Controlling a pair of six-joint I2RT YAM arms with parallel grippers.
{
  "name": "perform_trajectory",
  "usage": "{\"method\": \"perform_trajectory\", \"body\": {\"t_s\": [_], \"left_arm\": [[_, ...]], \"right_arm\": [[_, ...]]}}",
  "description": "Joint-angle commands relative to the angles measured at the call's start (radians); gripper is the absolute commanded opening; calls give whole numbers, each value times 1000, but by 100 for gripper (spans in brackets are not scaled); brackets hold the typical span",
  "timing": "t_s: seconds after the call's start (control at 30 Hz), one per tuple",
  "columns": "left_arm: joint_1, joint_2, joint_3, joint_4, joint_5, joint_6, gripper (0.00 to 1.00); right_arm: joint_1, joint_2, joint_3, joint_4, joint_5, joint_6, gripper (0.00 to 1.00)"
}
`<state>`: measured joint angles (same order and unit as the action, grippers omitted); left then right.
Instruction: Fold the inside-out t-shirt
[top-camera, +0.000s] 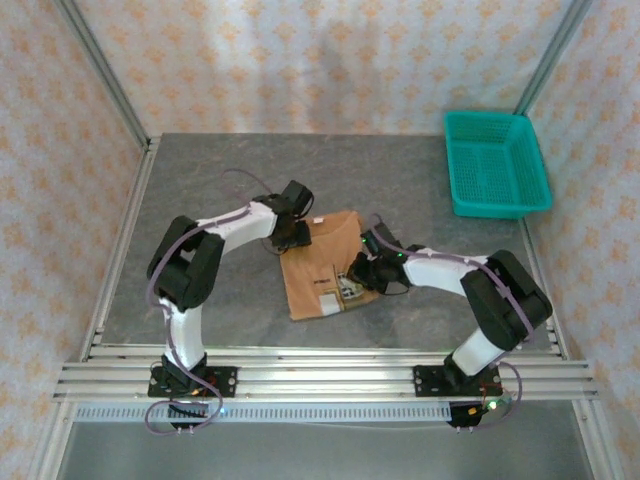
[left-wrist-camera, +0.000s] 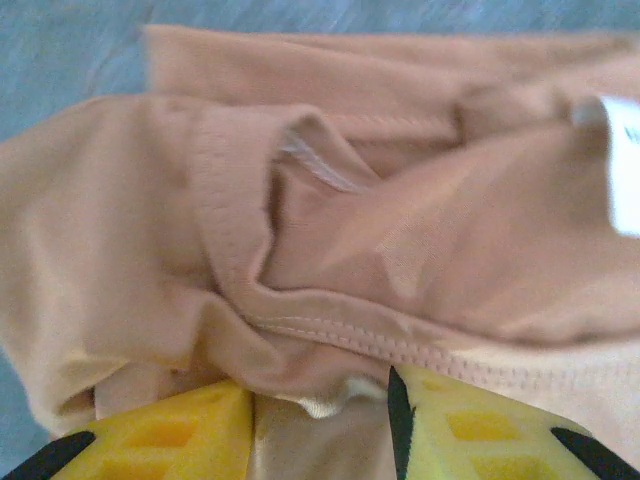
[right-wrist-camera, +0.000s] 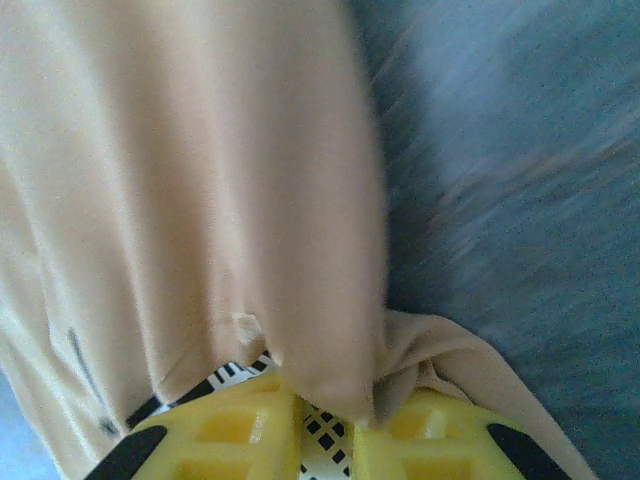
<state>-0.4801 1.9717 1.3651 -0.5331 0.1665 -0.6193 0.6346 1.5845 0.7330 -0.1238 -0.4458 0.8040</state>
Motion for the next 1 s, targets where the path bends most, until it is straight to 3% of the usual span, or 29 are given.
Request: {"method": "perform_trajectory", "body": {"t_s": [0.0, 0.1, 0.2, 0.27, 0.33, 0.37, 0.5, 0.63, 0.77, 0.97], "left_arm": [[25, 29, 97, -64, -30, 71, 42], [44, -22, 135, -93, -17, 76, 42], [77, -127, 122, -97, -1, 73, 49], [112, -181, 100, -85, 35, 74, 51], [159, -223, 63, -60, 80, 79, 59], [180, -236, 43, -45, 104, 79, 60], [251, -261, -64, 53, 204, 79, 61], [265, -221, -108, 143, 267, 79, 58], [265, -151, -93, 173, 289, 120, 53], [266, -82, -63, 138, 270, 140, 52]], "right_arm": [[33, -19, -29, -25, 58, 55, 21], [5, -70, 40, -160, 138, -24, 22], [-56, -108, 87, -186, 124, -92, 28], [-90, -117, 124, -193, 120, -157, 41], [-123, -96, 187, -220, 138, -251, 57], [-137, -72, 218, -237, 145, -290, 60], [-192, 69, 366, -298, 165, -402, 63], [-213, 201, 475, -321, 191, -437, 63], [-217, 311, 566, -359, 197, -450, 63], [-216, 381, 582, -300, 87, -396, 61]]}}
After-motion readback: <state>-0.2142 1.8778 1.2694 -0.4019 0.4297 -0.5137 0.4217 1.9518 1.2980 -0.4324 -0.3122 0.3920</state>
